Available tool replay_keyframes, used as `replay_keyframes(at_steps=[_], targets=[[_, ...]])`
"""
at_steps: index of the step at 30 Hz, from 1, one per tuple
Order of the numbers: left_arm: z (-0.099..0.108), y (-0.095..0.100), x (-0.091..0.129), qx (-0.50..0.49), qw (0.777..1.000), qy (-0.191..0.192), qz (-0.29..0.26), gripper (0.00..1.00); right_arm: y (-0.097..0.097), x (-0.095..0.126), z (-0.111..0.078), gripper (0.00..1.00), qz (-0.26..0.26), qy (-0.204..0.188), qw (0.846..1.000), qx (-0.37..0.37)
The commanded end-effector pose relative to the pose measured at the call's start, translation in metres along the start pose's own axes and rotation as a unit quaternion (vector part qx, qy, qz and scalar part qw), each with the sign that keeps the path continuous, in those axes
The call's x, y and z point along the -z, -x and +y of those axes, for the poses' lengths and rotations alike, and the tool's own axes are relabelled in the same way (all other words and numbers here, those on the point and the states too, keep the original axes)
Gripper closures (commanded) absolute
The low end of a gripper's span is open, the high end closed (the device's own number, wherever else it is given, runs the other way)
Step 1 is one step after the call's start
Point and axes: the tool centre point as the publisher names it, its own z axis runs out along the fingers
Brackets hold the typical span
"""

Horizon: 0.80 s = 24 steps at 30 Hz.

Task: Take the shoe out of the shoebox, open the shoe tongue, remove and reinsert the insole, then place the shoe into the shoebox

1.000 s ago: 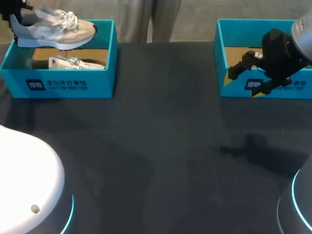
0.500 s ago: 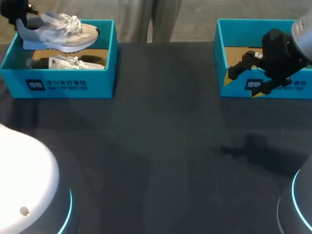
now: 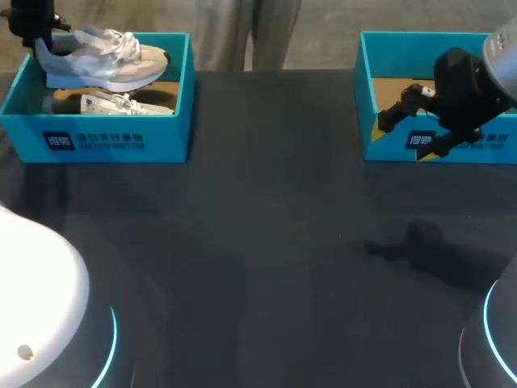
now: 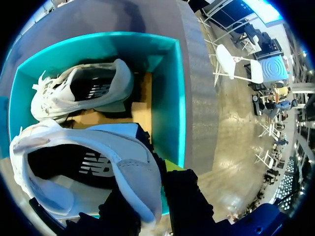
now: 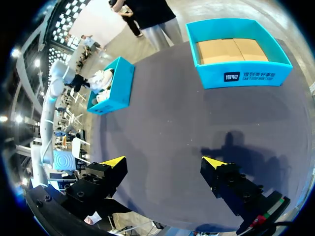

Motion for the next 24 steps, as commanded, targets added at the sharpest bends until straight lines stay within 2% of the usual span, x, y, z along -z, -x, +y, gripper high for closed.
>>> replay_keyframes(at_steps=[1, 24], targets=[[0.010, 0.004, -0.005, 0.000, 1.000, -0.002, 0.001, 1.00, -0.001, -0.001, 0.000, 0.00, -0.001, 0.000, 1.000, -0.001], [0.024, 0.027, -0.041, 0.023, 1.000, -0.004, 0.001, 1.00, -0.001, -0.001, 0.000, 0.00, -0.001, 0.000, 1.000, -0.001]])
